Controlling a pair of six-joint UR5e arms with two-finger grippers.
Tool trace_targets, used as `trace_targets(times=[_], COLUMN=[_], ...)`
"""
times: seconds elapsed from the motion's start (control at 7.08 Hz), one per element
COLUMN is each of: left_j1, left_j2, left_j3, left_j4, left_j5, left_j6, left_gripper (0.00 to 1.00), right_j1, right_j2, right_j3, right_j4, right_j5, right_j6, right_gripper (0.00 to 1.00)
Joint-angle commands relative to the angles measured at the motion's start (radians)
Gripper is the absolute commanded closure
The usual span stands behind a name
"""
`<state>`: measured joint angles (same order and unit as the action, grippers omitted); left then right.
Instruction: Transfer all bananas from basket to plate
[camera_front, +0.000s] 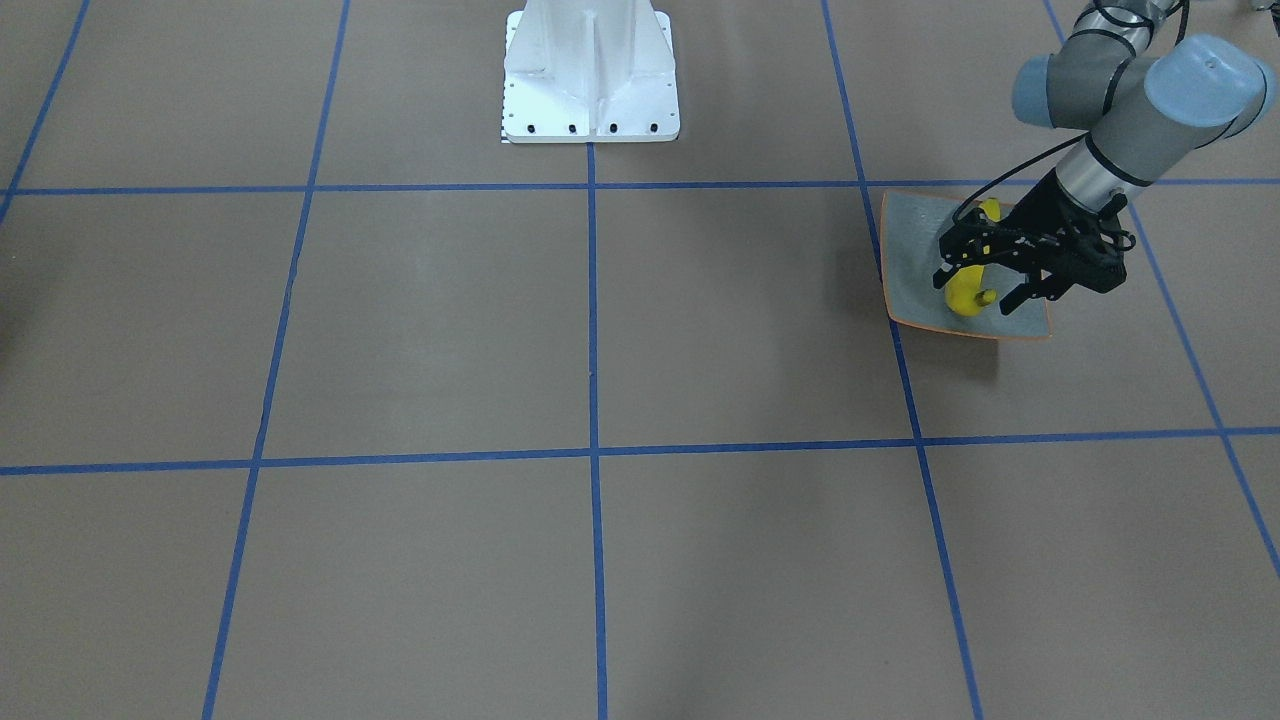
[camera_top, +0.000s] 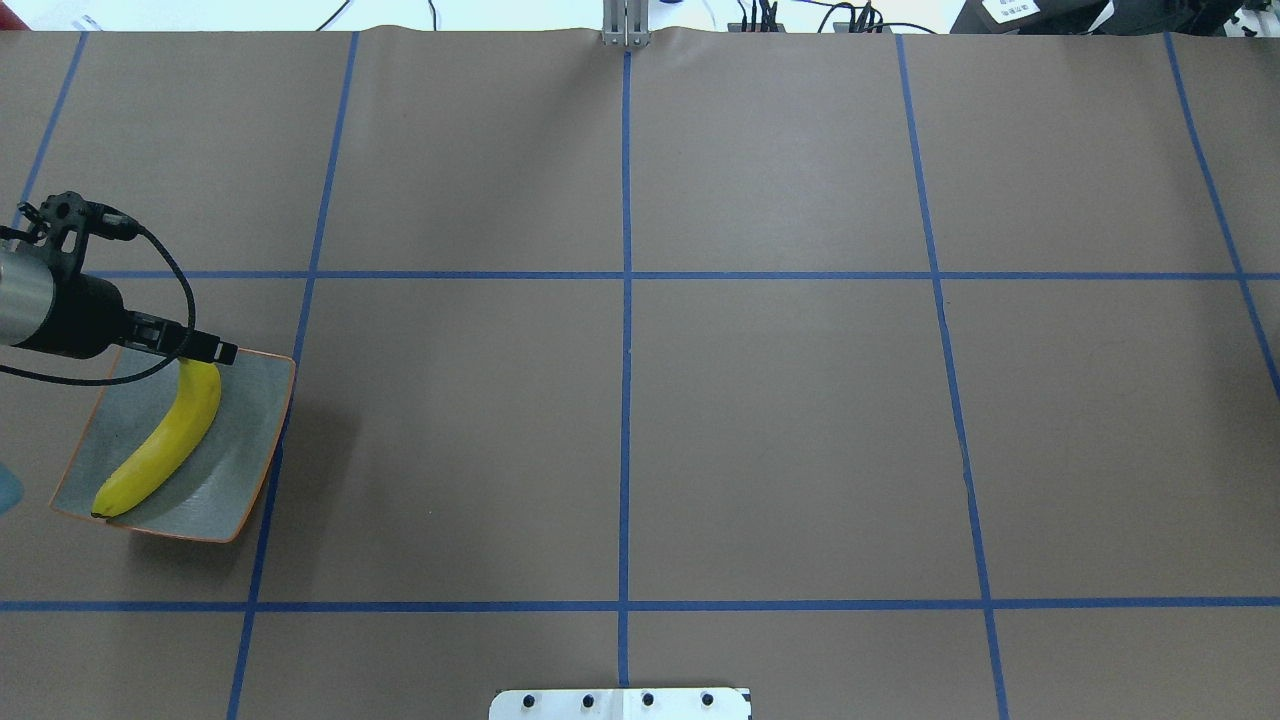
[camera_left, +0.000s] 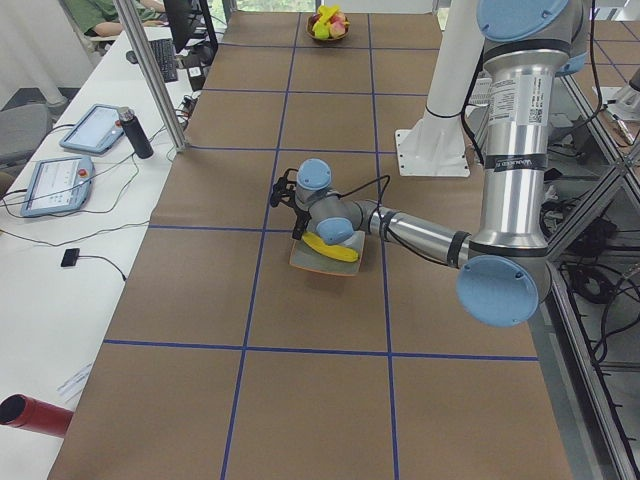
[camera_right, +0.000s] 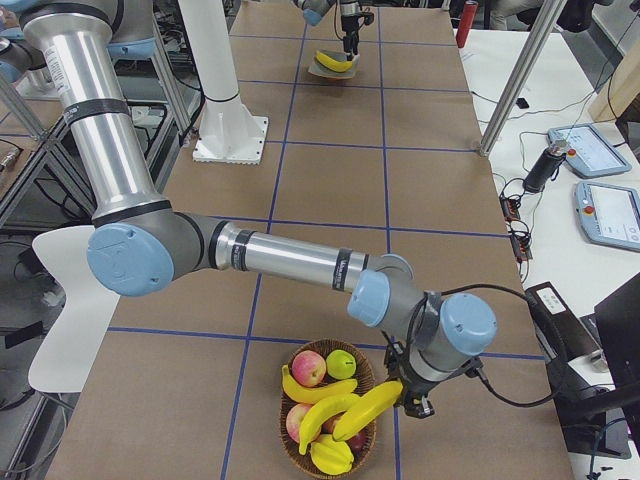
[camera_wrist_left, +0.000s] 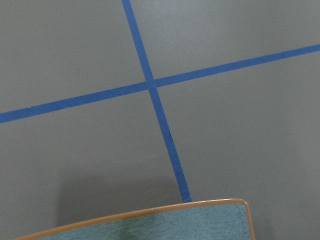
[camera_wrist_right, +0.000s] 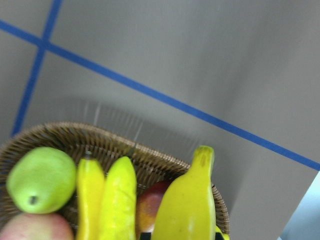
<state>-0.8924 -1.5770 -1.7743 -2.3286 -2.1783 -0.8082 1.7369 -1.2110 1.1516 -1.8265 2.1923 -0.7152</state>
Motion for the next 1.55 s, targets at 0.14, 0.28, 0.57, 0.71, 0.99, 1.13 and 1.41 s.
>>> trace_targets(times=[0.14, 0.28, 0.57, 0.71, 0.99, 1.13, 1.41], left_j1=[0.001, 0.003, 0.001, -0.002, -0.046, -0.042, -0.039], left_j2=[-0.023, -0.024, -0.029, -0.038, -0.13, -0.194, -0.282], left_j3=[0.006, 0.009, -0.013, -0.031, -0.036, -0.033, -0.037], left_j4=[0.0, 0.0, -0.002, 0.001, 0.008, 0.008, 0.0], left_j5=[-0.002, -0.005, -0.014, -0.024, -0.121, -0.124, -0.126], left_j6=[-0.034, -0.034, -0.051, -0.052, -0.199, -0.324, -0.493], left_gripper=[0.0, 0.0, 0.0, 0.0, 0.0, 0.0, 0.0], right_j1=[-0.121, -0.172, -0.268, -0.342, -0.454, -0.526, -0.644], right_j2=[0.1, 0.103, 0.128, 0.126, 0.137, 0.169, 0.255], right_j3=[0.184, 0.227, 0.331, 0.411, 0.489, 0.525, 0.553], right_j4=[-0.135, -0.137, -0.137, -0.135, -0.123, -0.122, -0.122], right_j5=[0.035, 0.076, 0.167, 0.178, 0.216, 0.215, 0.202], right_j6=[0.234, 0.361, 0.681, 0.858, 1.099, 1.264, 1.561], right_gripper=[1.0, 1.0, 1.0, 1.0, 1.0, 1.0, 1.0])
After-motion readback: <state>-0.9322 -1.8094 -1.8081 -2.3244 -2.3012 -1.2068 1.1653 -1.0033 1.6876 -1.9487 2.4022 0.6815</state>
